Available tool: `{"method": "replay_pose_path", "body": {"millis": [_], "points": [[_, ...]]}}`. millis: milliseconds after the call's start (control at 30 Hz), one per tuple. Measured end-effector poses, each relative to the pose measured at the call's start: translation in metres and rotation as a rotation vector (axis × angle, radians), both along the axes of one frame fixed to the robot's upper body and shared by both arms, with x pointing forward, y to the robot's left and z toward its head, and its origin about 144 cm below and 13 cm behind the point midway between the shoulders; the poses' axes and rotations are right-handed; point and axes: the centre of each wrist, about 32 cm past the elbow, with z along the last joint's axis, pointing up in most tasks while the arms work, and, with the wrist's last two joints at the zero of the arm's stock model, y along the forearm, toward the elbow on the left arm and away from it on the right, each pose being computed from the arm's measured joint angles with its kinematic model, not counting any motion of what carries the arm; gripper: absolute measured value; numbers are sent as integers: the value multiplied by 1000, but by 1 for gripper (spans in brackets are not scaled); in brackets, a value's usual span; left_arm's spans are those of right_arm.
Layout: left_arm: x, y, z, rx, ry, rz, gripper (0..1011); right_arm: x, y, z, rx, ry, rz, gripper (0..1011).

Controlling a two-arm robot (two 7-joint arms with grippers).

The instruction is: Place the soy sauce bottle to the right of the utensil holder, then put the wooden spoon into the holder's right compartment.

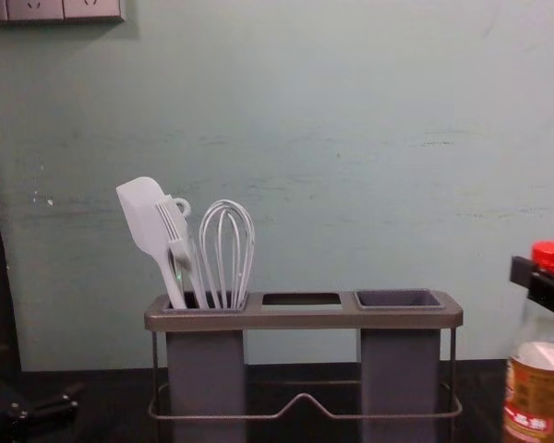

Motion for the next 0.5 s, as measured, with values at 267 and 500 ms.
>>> {"method": "replay_pose_path", "body": {"millis": [267,500], "points": [[0,0,0,0,0,0,1000,17,10,-13,33,19,19,383],[0,0,0,0,0,0,1000,24,9,-24,54,16,17,383]]}}
